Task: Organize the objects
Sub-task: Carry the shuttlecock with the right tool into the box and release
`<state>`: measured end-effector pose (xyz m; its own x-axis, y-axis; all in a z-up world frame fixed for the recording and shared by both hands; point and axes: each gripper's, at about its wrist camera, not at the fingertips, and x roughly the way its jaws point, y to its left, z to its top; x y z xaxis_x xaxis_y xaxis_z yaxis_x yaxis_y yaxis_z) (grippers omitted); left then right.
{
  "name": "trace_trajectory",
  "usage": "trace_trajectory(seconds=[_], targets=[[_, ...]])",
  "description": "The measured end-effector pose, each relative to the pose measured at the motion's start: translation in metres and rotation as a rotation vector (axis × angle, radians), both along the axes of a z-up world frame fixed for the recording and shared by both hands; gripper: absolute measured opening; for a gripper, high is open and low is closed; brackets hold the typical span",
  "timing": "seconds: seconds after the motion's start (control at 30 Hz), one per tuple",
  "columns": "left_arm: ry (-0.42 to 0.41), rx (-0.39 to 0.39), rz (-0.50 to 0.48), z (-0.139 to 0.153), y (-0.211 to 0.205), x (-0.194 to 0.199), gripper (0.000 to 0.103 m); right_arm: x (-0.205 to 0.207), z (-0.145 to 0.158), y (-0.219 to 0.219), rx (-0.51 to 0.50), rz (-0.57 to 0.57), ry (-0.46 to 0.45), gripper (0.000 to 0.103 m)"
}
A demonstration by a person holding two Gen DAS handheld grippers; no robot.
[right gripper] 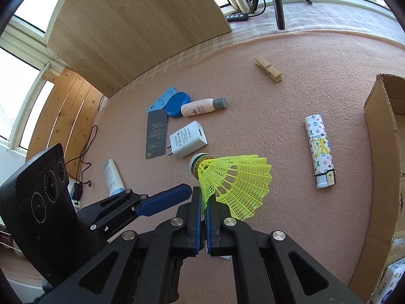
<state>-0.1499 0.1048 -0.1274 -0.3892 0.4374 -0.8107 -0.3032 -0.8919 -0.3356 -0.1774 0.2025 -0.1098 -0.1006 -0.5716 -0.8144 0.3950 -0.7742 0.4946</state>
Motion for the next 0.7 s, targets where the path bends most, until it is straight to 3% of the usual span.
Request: trace_trajectory(seconds=[0.33,0.7], targets=[[0.072,0.025,-0.125,0.04,0.068,0.002,0.05,0.012,0.042,0.053,-0.014,-0.093,0.095,0.003],[0.111,0.045,-0.266,0.057,0.157,0.007,0.05,0.013,0.059,0.13,0.009,-0.228,0.146,0.003]])
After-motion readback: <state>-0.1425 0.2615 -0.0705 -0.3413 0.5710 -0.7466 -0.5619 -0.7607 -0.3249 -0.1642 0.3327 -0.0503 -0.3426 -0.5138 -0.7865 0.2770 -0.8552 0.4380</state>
